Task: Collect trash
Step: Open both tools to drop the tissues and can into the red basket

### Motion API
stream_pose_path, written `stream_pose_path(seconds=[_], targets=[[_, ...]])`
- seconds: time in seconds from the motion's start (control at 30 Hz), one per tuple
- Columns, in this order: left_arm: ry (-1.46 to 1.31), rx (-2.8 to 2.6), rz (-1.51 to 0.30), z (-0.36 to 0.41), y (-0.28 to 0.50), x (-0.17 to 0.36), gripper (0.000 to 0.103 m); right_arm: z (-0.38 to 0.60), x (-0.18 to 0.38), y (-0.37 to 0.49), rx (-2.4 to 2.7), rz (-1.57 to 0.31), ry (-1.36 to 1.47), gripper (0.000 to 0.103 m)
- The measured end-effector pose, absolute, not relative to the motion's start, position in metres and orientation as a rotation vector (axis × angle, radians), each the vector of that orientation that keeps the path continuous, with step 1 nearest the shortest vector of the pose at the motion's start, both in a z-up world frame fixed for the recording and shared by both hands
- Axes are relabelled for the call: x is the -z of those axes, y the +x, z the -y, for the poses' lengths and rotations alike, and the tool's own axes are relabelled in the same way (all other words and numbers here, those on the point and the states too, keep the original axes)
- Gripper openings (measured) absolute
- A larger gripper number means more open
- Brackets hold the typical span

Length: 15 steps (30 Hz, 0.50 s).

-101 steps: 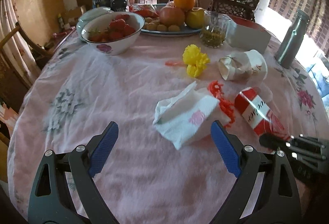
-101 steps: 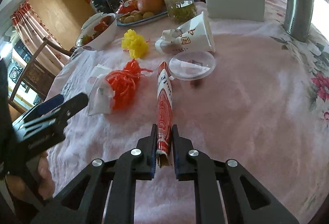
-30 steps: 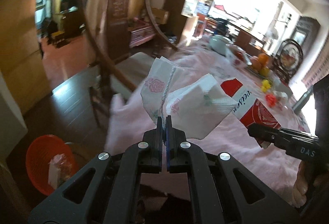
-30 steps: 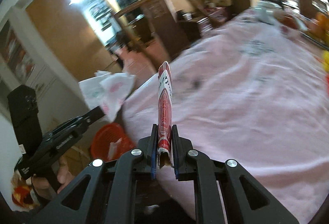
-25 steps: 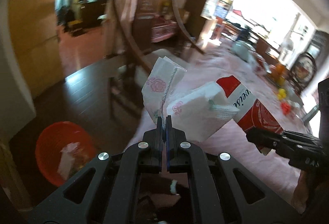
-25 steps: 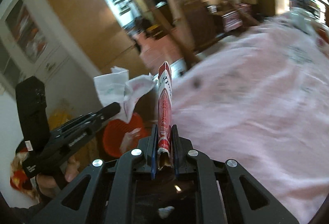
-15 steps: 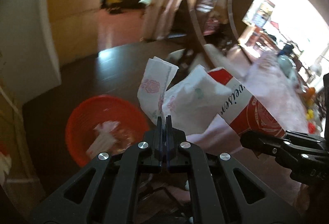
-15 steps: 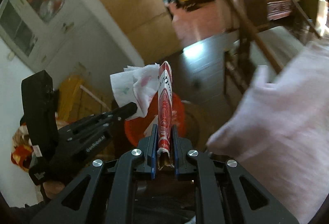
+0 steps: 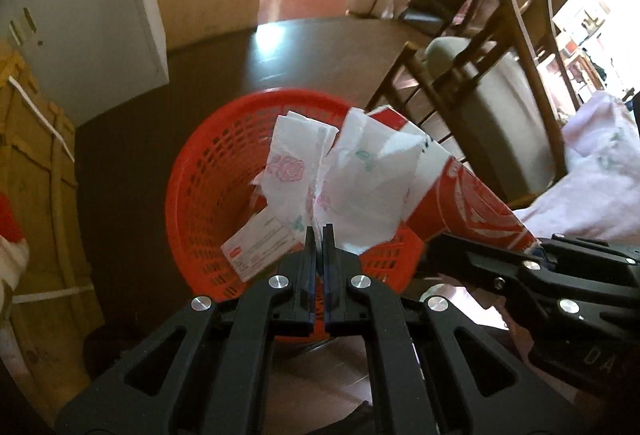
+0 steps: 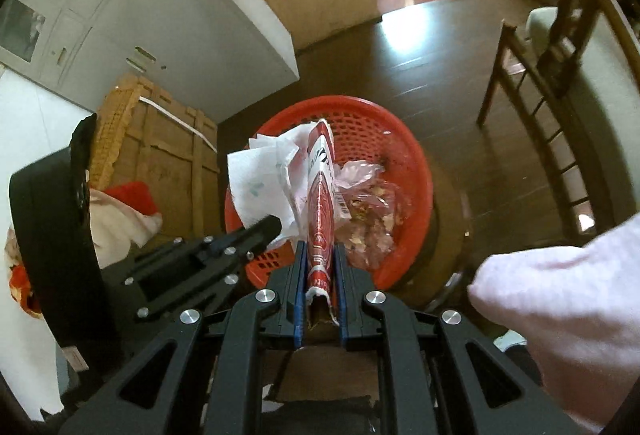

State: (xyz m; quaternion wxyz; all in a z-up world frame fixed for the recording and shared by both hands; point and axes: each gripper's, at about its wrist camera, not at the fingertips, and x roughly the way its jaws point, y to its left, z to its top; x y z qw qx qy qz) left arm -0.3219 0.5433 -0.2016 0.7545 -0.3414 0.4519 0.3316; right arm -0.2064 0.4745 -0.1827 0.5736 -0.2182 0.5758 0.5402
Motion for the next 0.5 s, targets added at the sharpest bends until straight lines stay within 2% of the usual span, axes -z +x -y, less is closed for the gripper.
stream_pose_path(seconds=[0.13, 0.23, 0.27, 0.33, 0.5], targets=[[-0.737, -0.748, -0.997, -0.547, -0.327, 0.204, 0.004, -0.482, 0.197, -0.210, -1.284, -1.365, -0.503, 0.014], [-0.726, -0.774, -1.001, -0.550, -0.328, 0.203, 0.005, -0.485, 0.204, -0.204, -1.288, -1.368, -0.481, 0.028], [-0.721, -0.779, -1.003, -0.550, -0.329, 0.202, 0.006, -0.486, 0.203, -0.202, -1.285, -1.352, -0.474, 0.036], [-0.701, -0.785, -1.013, -0.549, -0.331, 0.201, 0.009, -0.484, 0.203, -0.199, -1.290, -1.352, -0.466, 0.036], [-0.719, -0.799, -1.009, -0.549, -0.328, 0.199, 0.032, -0.478, 0.192, -0.195, -1.297, -1.335, -0.447, 0.036]])
